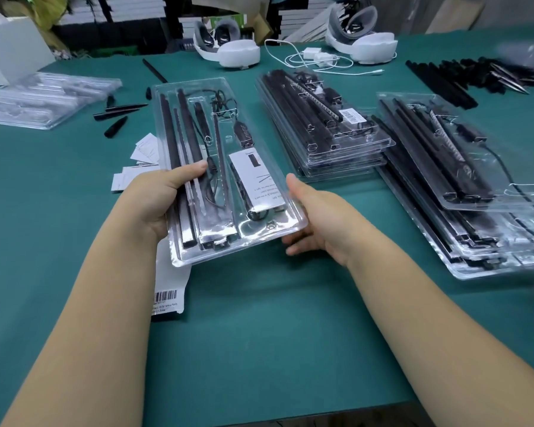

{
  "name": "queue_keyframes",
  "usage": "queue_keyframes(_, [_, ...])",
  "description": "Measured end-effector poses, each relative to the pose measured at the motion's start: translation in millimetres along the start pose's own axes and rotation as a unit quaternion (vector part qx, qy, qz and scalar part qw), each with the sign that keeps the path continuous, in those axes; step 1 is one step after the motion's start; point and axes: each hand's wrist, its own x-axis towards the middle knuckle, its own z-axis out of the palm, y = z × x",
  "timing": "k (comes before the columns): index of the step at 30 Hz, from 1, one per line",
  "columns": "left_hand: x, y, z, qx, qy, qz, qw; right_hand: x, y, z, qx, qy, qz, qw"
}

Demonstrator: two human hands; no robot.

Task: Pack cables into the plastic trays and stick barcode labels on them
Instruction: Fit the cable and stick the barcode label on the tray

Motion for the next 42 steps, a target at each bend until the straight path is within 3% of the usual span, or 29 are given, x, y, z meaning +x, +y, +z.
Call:
queue_keyframes(3, [-2, 1, 1, 0.029, -0.007, 0.011, 0.999, 6, 3, 0, -0.025, 0.046, -0.045, 0.998])
queue_keyframes(9, [-4, 0, 6, 0.083, -0.027, 0.026, 0.996, 9, 9, 8, -0.028, 0.079, -0.039, 0.996])
queue_keyframes(13, [-7, 2, 4, 0.051, -0.021, 0.041, 0.998, 6, 9, 11, -0.038, 0.087, -0.073, 0.993])
queue_keyframes(18, [-7, 8, -3, -0.064, -0.013, -0.021, 0.998, -1, 7, 14, -0.035, 0.025, -0.119, 0.992])
queue_keyframes(26, [-7, 7, -14, -0.015, -0.105, -0.042, 0.993, 0, 7, 21, 0.027, -0.041, -0.045, 0.998])
queue_keyframes(32, [-13, 4, -2, 0.046, -0.185, -0.042, 0.981, 7, 5, 14, 0.147, -0.008, -0.031, 0.989])
queue_keyframes(42, [-19, 0, 17, 0.082, -0.187, -0.012, 0.979, 17, -2, 12, 0.2, -0.011, 0.007, 0.98])
